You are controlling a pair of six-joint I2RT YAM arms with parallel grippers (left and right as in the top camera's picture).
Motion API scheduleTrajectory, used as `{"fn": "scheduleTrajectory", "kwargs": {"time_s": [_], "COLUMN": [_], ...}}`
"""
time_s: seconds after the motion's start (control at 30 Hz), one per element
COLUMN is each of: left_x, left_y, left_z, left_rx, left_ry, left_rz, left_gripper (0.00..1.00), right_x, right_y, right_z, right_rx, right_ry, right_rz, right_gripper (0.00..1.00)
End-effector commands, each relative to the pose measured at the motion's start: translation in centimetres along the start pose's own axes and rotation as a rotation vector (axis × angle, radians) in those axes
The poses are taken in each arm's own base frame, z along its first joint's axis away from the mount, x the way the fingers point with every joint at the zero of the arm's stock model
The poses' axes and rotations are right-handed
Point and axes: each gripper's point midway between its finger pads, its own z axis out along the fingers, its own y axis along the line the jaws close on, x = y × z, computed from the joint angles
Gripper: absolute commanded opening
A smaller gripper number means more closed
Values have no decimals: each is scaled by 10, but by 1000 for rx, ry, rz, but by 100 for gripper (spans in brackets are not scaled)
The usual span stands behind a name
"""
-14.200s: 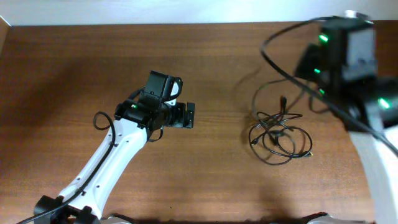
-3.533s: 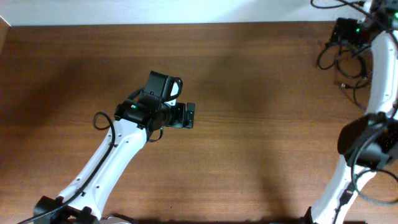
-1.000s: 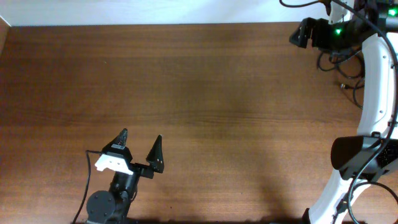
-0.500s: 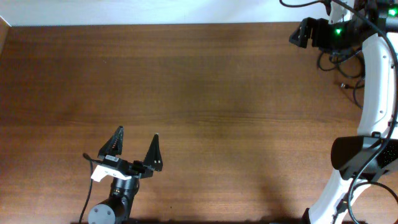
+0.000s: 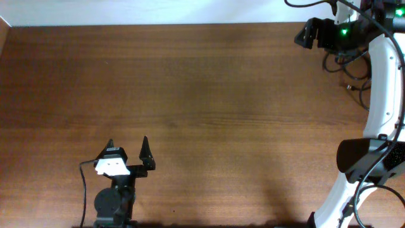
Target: Untangle cables
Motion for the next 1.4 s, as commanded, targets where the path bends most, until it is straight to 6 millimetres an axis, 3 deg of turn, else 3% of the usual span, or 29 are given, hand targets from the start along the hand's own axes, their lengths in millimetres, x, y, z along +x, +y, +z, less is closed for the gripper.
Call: {"fn": "scheduleTrajectory", "kwargs": {"time_s": [0.0, 0.07, 1.0, 1.1, 1.23, 1.37], "left_x": [-1, -1, -1, -1, -1, -1], "left_y": [6, 6, 5, 5, 5, 6], "left_z": [0, 0, 0, 0, 0, 0], "left_rx": [-30, -31, -30, -30, -30, -31], "left_ry": [-7, -3, -3, -3, -3, -3], "left_rz": [35, 292, 296, 296, 296, 296], "left_gripper": [99, 99, 99, 99, 99, 99], "right_x": [-3, -3, -4, -6, -3, 14], "right_y": [6, 6, 4, 15, 45, 78], "right_z": [-12, -12, -14, -38, -103, -176], "right_rx": [-9, -9, -7, -9, -14, -20], "right_ry": [-29, -29, -35, -84, -222, -378], "right_rz": [-15, -15, -11, -34, -97, -169], "right_gripper": [98, 98, 98, 98, 98, 98]}}
